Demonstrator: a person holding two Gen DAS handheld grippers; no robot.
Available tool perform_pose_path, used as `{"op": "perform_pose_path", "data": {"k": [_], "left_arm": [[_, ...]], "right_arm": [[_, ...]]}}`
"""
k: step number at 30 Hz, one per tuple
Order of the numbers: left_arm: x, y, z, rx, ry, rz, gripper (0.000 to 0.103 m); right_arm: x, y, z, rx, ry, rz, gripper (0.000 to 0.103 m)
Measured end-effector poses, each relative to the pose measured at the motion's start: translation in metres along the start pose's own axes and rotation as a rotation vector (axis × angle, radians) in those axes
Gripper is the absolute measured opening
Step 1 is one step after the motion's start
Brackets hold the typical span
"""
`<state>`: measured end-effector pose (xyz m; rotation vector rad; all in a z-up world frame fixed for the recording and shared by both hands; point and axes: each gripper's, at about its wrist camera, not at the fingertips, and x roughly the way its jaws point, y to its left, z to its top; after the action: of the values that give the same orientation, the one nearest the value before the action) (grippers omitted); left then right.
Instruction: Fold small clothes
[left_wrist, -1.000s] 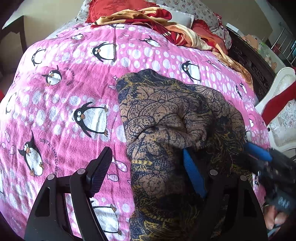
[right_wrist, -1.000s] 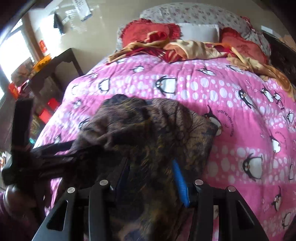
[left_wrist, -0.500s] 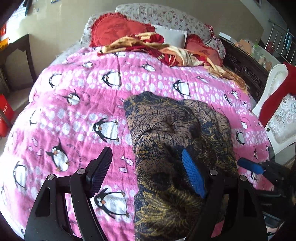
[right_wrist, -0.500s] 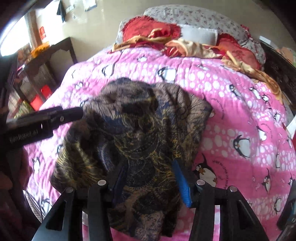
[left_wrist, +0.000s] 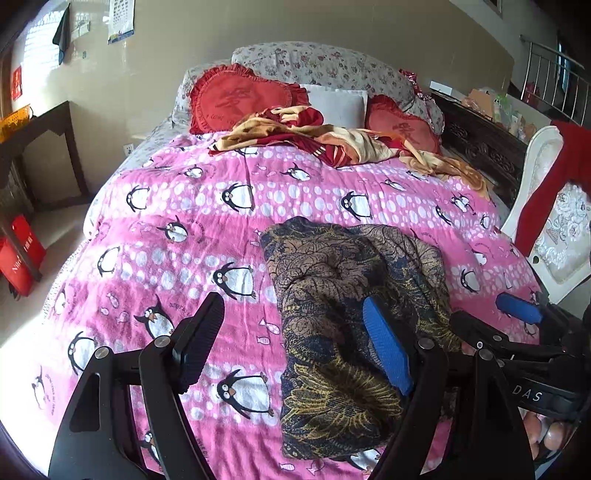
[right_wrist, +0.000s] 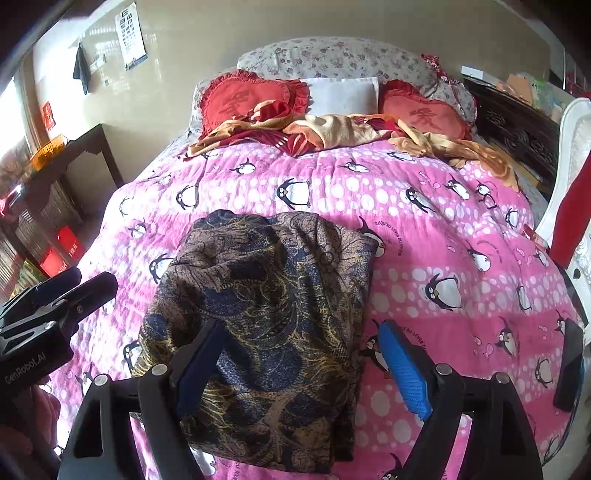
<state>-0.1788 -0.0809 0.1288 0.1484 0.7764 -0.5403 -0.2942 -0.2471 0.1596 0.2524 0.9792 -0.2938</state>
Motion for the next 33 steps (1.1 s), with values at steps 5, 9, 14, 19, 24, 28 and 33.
{"op": "perform_pose_path", "data": {"k": [5,9,14,19,24,28,33], "left_arm": [[-0.004,-0.001,-0.002,0.005,-0.007,0.007,0.079],[-0.006,0.001,-0.001,-0.004,-0.01,0.011,0.079],[-0.004,0.002,-0.001,-0.005,-0.006,0.015,0.079],[-0.002,0.002,-0.002,-0.007,0.004,0.014,0.079],[0.0,0.003,-0.002,-0.011,0.009,0.018,0.079],[0.001,0.002,-0.003,-0.012,0.008,0.021,0.079],[0.002,0.004,-0.003,-0.017,0.014,0.018,0.079]], "right_arm": [[-0.003,0.003,0.0,0.005,-0.016,-0.004,0.09],[-0.003,0.005,0.001,0.003,-0.014,-0.018,0.094],[-0.002,0.006,0.001,0.0,-0.009,-0.021,0.095],[0.001,0.01,0.0,-0.005,-0.002,-0.022,0.095],[0.004,0.011,0.0,-0.003,0.009,-0.019,0.095],[0.005,0.012,0.0,-0.004,0.012,-0.018,0.095],[0.006,0.012,-0.001,-0.008,0.015,-0.017,0.095]]}}
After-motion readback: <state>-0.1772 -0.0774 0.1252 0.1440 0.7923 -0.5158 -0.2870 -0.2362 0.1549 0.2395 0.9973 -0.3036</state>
